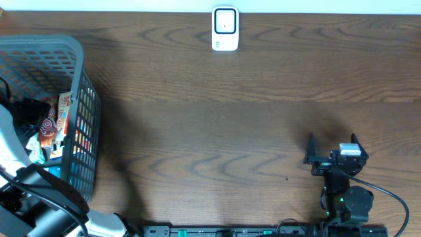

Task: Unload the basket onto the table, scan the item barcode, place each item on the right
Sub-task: 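Move the left gripper over the basket and reach down into it, then grasp the red-brown Top chocolate bar with the left gripper and lift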

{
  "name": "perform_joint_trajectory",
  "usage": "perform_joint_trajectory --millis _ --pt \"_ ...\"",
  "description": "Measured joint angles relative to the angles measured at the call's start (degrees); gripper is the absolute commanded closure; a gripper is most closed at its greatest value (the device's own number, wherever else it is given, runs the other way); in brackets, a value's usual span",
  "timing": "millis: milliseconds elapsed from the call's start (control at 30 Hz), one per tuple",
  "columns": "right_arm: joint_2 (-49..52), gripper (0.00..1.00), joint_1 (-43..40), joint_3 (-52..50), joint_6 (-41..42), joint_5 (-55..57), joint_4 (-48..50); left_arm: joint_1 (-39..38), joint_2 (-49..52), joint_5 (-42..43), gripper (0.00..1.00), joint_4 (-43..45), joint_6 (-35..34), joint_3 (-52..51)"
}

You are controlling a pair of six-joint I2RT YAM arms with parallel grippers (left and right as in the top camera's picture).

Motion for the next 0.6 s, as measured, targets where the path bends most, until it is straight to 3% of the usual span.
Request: perform_joint_trajectory --millis 400,600 --pt "0.0 0.01 0.0 0.0 0.0 0.0 0.0 0.1 0.0 5.0 0.02 16.0 -1.2 -10.4" --pt "0.0 0.01 0.0 0.0 0.0 0.0 0.0 0.1 1.2 6.8 0.02 19.8 -2.2 -12.0"
